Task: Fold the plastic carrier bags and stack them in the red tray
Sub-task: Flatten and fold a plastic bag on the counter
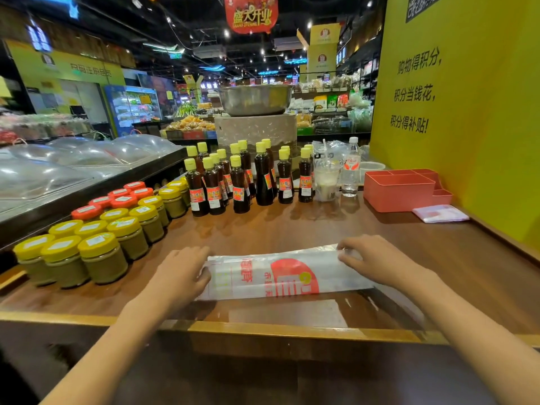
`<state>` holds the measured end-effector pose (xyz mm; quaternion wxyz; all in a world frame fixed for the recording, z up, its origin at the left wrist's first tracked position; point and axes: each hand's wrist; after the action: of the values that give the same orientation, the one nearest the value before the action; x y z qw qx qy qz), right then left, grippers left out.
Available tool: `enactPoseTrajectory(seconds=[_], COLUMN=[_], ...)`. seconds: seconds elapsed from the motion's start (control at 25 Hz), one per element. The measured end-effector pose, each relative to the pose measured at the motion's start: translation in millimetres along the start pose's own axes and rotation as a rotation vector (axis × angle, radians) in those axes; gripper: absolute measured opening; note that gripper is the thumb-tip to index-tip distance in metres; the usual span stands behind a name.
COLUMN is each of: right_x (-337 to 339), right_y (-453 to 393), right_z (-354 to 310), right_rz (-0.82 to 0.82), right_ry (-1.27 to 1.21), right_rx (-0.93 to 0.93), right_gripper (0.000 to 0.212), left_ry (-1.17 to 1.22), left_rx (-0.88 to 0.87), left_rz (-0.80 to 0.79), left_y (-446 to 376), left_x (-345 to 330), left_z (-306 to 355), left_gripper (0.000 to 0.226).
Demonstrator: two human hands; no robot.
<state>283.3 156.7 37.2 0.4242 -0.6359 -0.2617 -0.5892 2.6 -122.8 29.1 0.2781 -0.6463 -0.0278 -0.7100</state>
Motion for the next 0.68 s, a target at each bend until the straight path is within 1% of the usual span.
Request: enactPoseTrajectory(seconds=[0.04, 0.08, 0.16, 0.2, 0.28, 0.4, 0.52, 0.6, 0.68], right_x=[-4.7, -10.3, -19.6, -22.9, -31.1, -47.1, -60.3, -66.8, -71.3], right_y=[-9.2, -16.3, -26.1, -29.0, -29.1, -24.6, -28.9, -32.0, -30.2], right_z=[-4.5, -11.6, -33.6, -46.2, -72.3, -98.6, -92.7, -72.9, -51.1], right_rz=[-0.024, -0.048, -0.081, -0.082, -0.072, -0.117, -0.147, -0.151, -0.2], right_ry=[0.075, 0.13, 0.233, 0.255, 0.194, 0.037, -0.041, -0.028, 0.008], right_rx=[-0.04, -0.073, -0.076, -0.052, 0.008, 0.047, -0.037, -0.137, -0.222], right_gripper=[0.034, 0.036, 0.037, 0.037, 0.039, 0.045, 0.056, 0.061, 0.065], left_ry=[0.013, 0.042, 0.134, 0.183, 0.212, 0.21, 0.197, 0.197, 0.195], left_rx=[0.019, 0.039, 0.071, 0.068, 0.042, 0.097, 0.143, 0.167, 0.172], left_rz=[0.008, 0.002, -0.067, -0.118, -0.211, -0.29, -0.313, -0.301, -0.301], left_y=[-4.9, -8.6, -12.0, -12.6, -12.8, -14.6, -10.5, -8.1, -7.8], left_x=[-7.3, -16.5, -38.6, -48.9, -65.3, -69.7, -68.3, -69.6, -72.5], left_z=[5.9, 12.0, 22.0, 26.8, 32.5, 23.0, 6.5, 2.7, 3.7], left_gripper=[0.025, 0.031, 0.046, 0.049, 0.051, 0.056, 0.057, 0.057, 0.058])
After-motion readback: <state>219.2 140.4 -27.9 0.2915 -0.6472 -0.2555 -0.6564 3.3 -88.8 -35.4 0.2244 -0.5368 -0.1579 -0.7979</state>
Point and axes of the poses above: each hand's wrist, its own y-axis away from the middle knuckle, its own x-axis out of the back of the hand, z = x × y, and after that the axes turned 12 degrees about y, right-handed
